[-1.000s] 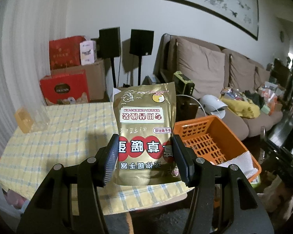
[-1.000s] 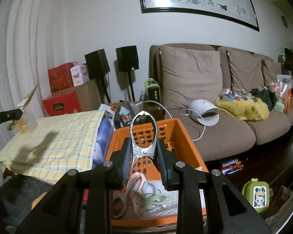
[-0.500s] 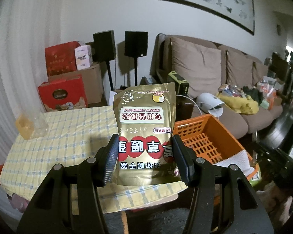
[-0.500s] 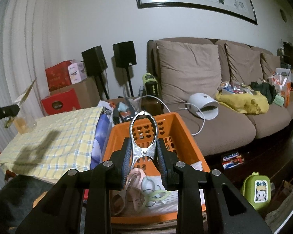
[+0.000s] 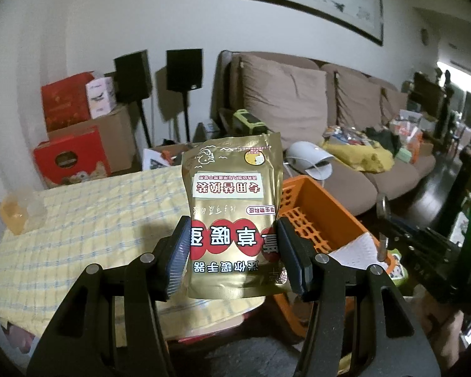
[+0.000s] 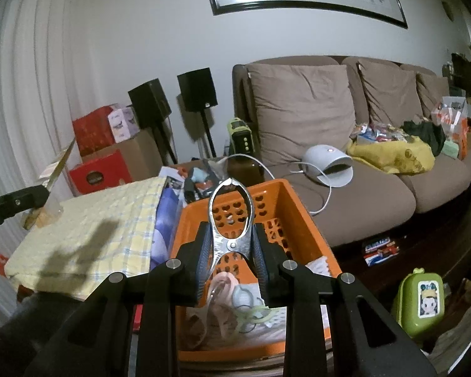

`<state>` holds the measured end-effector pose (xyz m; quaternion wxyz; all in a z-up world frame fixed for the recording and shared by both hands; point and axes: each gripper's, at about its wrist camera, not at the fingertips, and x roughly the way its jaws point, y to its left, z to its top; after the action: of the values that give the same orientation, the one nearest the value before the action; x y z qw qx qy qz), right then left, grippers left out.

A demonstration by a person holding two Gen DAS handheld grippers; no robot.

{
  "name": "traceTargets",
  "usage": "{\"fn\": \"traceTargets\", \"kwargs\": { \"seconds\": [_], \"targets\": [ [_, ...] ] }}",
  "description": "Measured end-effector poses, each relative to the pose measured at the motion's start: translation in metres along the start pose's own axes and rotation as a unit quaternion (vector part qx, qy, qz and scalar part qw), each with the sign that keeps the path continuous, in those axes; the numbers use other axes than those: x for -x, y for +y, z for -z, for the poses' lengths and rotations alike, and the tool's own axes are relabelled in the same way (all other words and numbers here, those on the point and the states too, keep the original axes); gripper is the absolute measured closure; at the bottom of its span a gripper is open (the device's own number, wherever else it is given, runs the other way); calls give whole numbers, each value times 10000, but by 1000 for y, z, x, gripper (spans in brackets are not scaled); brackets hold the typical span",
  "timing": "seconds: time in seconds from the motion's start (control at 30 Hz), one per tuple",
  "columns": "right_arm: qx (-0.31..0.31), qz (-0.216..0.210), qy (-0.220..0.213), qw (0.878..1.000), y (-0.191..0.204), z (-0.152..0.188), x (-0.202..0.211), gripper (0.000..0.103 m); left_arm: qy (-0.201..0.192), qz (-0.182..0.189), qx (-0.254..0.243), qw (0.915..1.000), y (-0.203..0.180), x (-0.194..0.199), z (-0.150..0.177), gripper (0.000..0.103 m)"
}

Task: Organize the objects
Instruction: 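Carry the brown packet with the left gripper over the orange basket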

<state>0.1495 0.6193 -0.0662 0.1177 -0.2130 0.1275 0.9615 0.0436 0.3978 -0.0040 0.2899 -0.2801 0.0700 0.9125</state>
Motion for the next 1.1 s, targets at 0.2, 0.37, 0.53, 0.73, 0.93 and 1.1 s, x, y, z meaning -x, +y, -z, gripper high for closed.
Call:
{"fn": "traceTargets", "kwargs": {
  "seconds": [0.2, 0.37, 0.53, 0.73, 0.93, 1.1],
  "targets": [
    [13, 123, 24, 9999, -7, -1, 1, 77, -8, 138, -48, 9999, -17, -9, -6, 52],
    [-19, 183, 55, 9998, -12, 2, 0, 77, 48, 280, -55, 9996, -28, -14, -5, 52],
    [-7, 189, 146, 9997, -13, 3, -3, 77, 11, 382, -143, 9992, -38, -14, -7, 52],
    [-29, 298, 253, 9992, -18, 5, -8, 77, 23, 471, -64, 9989, -42, -15, -9, 52],
    [13, 464, 440, 9980, -24, 10, -11, 77, -27, 503, -5, 9987, -43, -14, -8, 52],
    [-87, 641, 532, 9965, -40, 13, -12, 77, 24, 592, 32, 9982, -45, -18, -6, 52]
  ]
}}
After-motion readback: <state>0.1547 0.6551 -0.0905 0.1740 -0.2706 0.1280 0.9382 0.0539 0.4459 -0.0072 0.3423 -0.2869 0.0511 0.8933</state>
